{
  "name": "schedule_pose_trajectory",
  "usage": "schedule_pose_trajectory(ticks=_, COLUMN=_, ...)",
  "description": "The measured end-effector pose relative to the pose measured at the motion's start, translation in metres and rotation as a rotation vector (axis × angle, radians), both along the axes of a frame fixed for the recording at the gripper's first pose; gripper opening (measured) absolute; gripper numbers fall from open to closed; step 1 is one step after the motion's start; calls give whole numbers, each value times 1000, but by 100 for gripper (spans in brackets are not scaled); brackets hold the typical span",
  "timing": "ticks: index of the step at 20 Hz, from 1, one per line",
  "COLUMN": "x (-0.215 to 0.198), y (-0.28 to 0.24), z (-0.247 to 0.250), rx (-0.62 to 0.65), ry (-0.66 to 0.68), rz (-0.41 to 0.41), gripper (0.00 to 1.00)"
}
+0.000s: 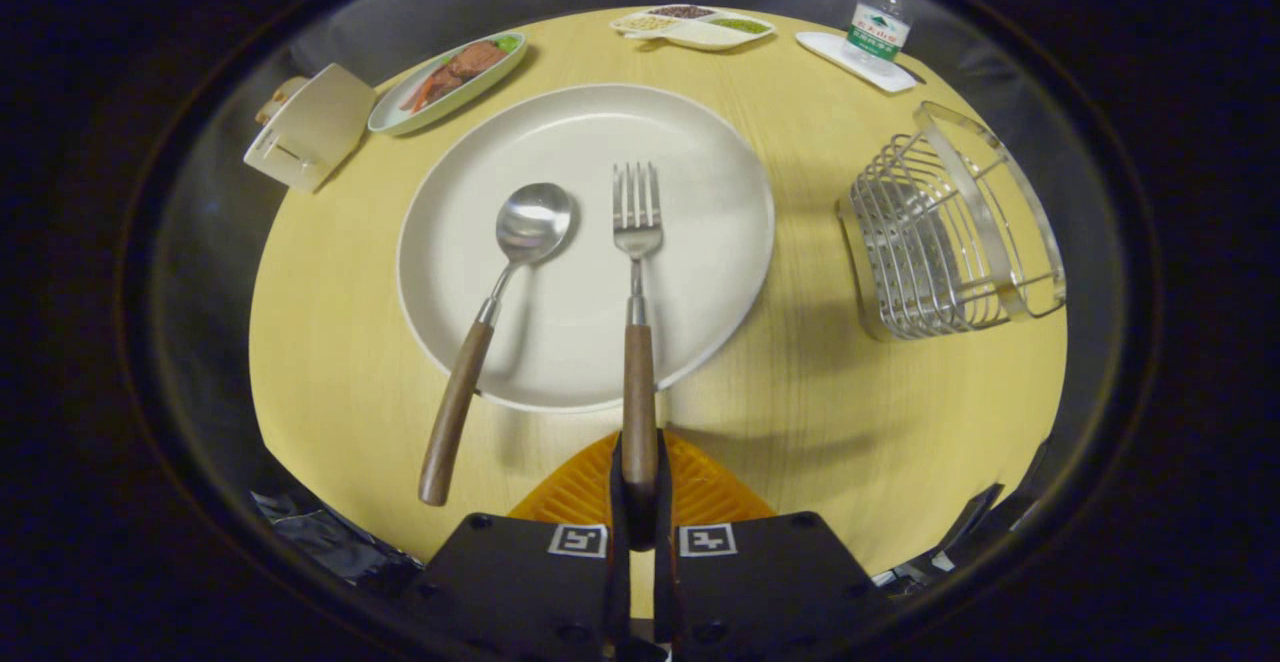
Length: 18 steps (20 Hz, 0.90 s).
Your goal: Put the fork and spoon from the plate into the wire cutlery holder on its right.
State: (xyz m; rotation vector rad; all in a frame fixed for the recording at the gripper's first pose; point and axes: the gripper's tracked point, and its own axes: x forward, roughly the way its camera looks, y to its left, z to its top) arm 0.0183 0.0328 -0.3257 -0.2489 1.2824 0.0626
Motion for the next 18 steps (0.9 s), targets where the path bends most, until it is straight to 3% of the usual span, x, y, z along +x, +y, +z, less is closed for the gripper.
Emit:
schedule_pose_trajectory(ticks=9, x=-6, y=-20, z=39, rx=-14, ry=-36, rz=49, gripper=7)
schedule_pose_trajectory(ticks=18, x=-9, y=-67, z=148, rx=-57, ry=-89, rz=70, gripper=7)
